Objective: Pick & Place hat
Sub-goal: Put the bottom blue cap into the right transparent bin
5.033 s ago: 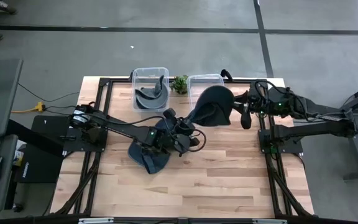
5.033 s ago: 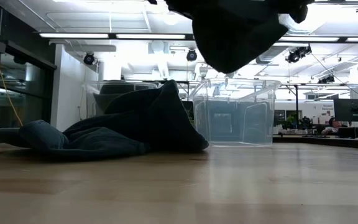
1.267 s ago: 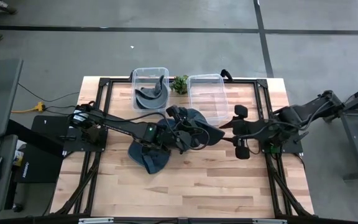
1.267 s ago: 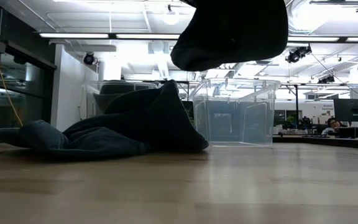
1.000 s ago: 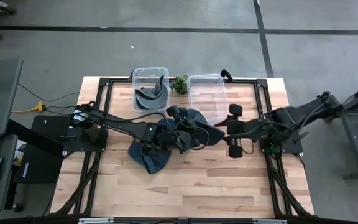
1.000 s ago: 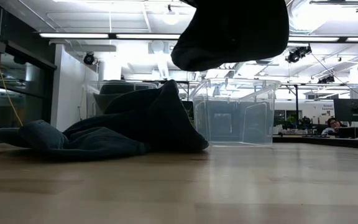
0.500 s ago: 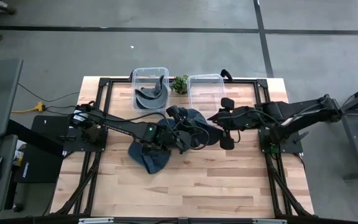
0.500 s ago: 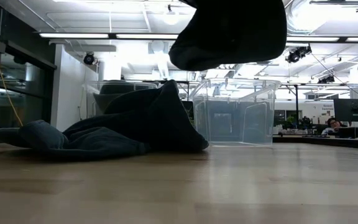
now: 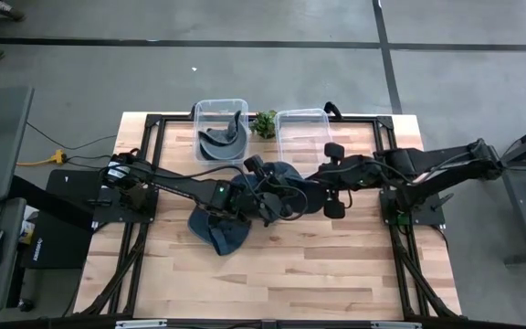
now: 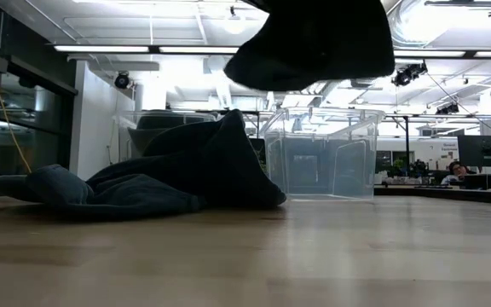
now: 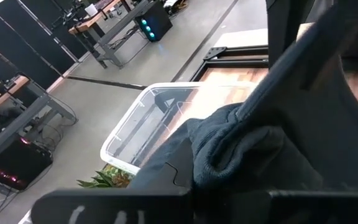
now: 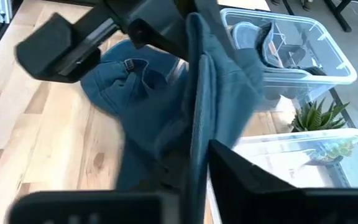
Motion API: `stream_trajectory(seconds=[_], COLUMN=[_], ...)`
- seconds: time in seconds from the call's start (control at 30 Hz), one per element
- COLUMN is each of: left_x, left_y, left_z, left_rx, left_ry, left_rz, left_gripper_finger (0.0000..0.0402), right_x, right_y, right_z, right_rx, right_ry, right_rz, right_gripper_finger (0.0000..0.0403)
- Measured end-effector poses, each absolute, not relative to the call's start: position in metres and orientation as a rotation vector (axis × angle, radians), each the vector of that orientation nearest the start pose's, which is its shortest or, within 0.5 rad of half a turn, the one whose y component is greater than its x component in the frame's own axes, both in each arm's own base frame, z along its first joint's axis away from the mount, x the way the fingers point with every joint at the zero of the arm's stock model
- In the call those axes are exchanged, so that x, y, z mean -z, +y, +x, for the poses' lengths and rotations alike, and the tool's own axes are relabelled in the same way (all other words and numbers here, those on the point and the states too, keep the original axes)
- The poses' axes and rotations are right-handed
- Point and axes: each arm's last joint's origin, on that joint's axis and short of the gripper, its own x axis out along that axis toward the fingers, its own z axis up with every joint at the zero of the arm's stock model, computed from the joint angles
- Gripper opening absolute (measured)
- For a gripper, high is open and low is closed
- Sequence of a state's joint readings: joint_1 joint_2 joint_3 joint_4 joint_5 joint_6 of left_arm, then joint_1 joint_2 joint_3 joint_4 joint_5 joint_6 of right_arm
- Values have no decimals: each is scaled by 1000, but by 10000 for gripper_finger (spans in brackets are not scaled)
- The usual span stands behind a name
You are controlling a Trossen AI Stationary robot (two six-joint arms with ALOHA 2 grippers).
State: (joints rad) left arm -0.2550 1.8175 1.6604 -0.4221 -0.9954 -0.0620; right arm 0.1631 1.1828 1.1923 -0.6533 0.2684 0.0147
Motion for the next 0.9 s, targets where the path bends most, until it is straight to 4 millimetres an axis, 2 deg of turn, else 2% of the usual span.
stream_trajectory(seconds=[0.13,0.37,0.5,0.7,0.9], left_x=[-335,-335,-336,-341,-351], left_y=[-79,-79,-79,-80,-81], left_z=[399,399,400,402,406], left_rx=[-729,-725,-713,-703,-725], left_ry=[457,456,452,440,383], left_rz=[286,287,288,364,429], left_gripper_finger=[0,1,14,59,142], right_x=[-353,-353,-357,-364,-364], right_y=[31,31,29,27,23], right_z=[239,237,232,221,215], right_rx=[108,121,150,171,260], right_ry=[628,630,619,590,611], right_rz=[-125,-141,-153,-151,-168], right_gripper_finger=[10,6,5,3,2])
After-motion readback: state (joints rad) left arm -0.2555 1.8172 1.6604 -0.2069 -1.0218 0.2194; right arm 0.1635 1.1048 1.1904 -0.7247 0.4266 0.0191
